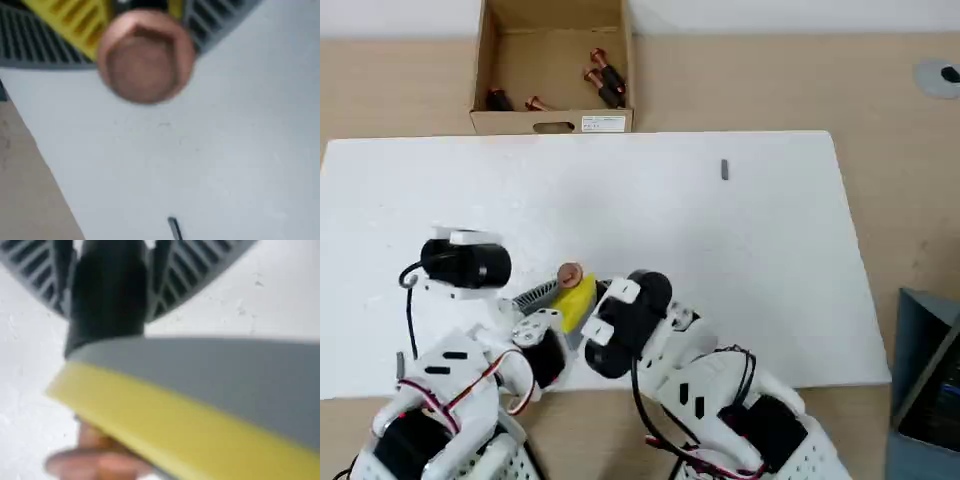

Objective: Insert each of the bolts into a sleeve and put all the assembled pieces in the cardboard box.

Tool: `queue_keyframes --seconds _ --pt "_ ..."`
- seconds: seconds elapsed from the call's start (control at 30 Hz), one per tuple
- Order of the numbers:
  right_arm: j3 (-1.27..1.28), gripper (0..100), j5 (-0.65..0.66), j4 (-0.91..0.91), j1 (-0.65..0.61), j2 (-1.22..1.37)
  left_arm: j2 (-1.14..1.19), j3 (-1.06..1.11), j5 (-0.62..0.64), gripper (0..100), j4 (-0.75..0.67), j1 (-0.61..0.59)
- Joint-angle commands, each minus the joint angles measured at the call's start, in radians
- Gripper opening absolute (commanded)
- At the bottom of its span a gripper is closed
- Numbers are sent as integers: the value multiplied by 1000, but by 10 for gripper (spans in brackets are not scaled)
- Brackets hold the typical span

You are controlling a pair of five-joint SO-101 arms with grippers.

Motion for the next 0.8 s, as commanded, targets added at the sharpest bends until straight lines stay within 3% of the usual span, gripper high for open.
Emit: queue_keyframes --seconds 0.0,0.23,0.5,0.57,0.67,0.77 --pt "-25 9 6 -31 -5 -88 4 -51 2 194 83 40" --pt "-24 9 6 -31 -5 -88 4 -133 52 209 183 38" --pt "-24 9 6 -25 -5 -88 5 -276 -17 205 186 -92" --pt "-24 9 6 -25 -5 -88 5 -319 -23 164 184 -115" --pt "-24 9 6 -25 -5 -88 2 -365 -75 5 183 -146" --pt "-24 9 6 -25 -4 -88 1 -367 -157 13 184 -215"
